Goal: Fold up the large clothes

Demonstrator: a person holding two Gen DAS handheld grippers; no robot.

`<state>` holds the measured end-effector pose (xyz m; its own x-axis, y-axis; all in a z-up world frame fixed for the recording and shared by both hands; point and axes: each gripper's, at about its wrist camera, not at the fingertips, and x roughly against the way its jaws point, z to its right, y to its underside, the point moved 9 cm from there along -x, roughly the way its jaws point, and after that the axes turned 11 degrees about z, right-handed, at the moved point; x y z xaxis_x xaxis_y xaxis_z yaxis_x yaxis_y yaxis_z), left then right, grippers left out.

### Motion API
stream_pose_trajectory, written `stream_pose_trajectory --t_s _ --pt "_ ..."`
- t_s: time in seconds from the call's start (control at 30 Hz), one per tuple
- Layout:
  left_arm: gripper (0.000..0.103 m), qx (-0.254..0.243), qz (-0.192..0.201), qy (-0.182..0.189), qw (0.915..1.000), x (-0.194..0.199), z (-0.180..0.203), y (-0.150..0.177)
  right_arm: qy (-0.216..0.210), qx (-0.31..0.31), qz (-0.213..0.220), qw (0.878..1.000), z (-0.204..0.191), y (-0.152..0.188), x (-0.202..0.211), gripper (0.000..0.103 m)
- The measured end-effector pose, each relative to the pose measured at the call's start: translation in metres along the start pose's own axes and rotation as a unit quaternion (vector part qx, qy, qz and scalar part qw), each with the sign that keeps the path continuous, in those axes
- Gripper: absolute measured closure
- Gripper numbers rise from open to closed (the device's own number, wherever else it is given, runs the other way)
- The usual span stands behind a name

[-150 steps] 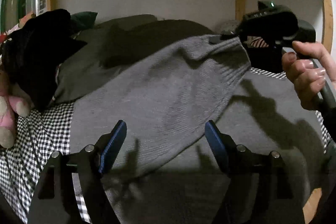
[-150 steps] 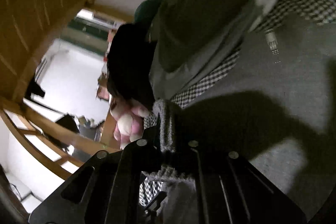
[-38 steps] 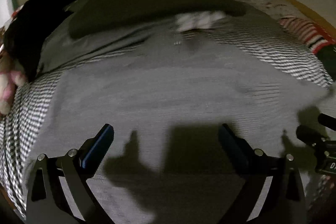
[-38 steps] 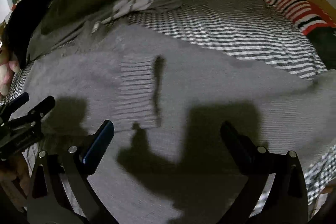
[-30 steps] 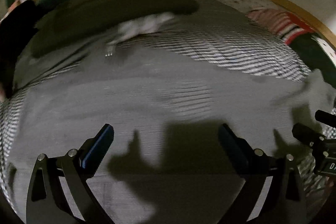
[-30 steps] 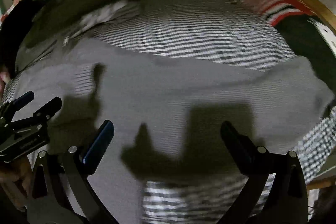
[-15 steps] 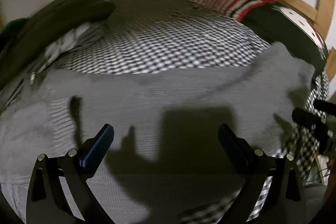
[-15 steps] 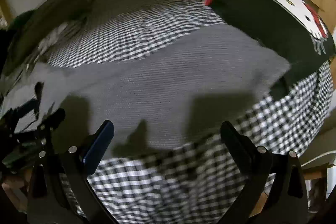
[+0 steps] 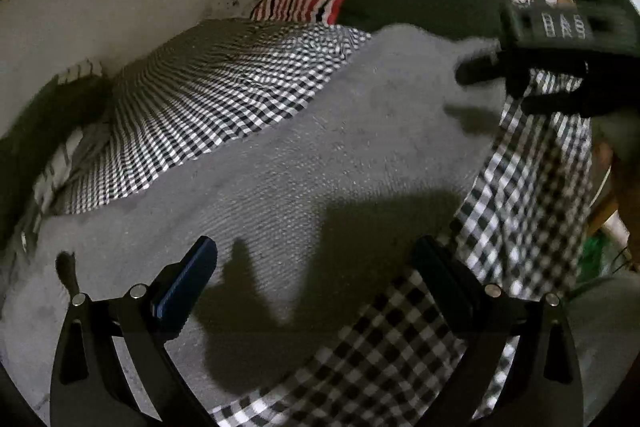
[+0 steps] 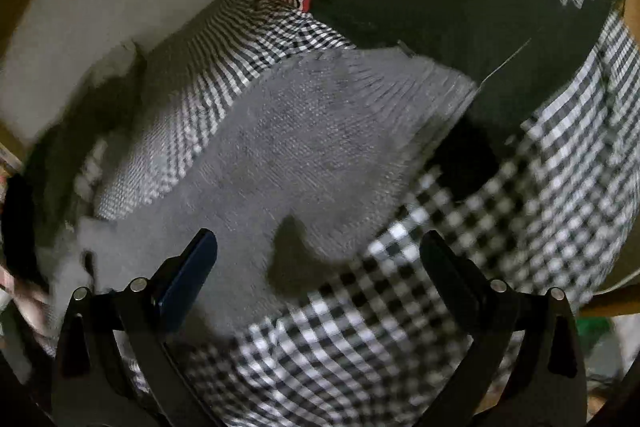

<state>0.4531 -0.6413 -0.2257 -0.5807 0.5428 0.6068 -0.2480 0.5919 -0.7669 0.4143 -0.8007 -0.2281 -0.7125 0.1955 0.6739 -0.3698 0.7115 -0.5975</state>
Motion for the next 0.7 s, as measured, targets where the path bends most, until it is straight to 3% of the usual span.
stream_pose_trajectory --t_s 0.1,0.2,0.23,0.3,0.33,0.37,0.43,0.6,0.7 --pt "0.005 0.015 -0.024 0.007 0.9996 -0.010 0.002 0.007 -0.011 -0.032 -0.011 0.999 0.006 0.000 -0.021 0.003" --pt "0.005 0.036 -0.039 0.020 0.9984 -0.017 0.001 0.016 -0.025 -0.044 0.023 0.998 0.005 -0.010 -0.027 0.005" --pt "0.005 0.042 -0.038 0.025 0.9981 -0.017 0.001 0.017 -0.036 -0.048 0.031 0.998 0.003 -0.013 -0.029 0.011" --pt "0.005 0.048 -0.038 0.030 0.9977 -0.016 0.001 0.018 -0.039 -0.056 0.034 0.997 0.004 -0.017 -0.035 0.035" --pt "0.005 0.050 -0.040 0.031 0.9975 -0.016 0.001 0.019 -0.047 -0.060 0.033 0.997 0.005 -0.018 -0.038 0.058" --pt "0.005 0.051 -0.040 0.033 0.9974 -0.015 0.001 0.019 -0.057 -0.064 0.033 0.996 0.005 -0.020 -0.040 0.072" --pt "0.005 0.056 -0.038 0.034 0.9972 -0.013 -0.001 0.016 -0.080 -0.075 0.038 0.993 0.003 -0.024 -0.038 0.084" --pt "0.005 0.091 -0.032 0.037 0.9946 -0.006 -0.019 0.002 -0.124 -0.044 0.077 0.988 -0.021 -0.032 -0.022 0.093" --pt "0.005 0.114 -0.016 0.032 0.9928 0.003 -0.038 -0.014 -0.140 0.023 0.107 0.984 -0.055 -0.036 -0.006 0.094"
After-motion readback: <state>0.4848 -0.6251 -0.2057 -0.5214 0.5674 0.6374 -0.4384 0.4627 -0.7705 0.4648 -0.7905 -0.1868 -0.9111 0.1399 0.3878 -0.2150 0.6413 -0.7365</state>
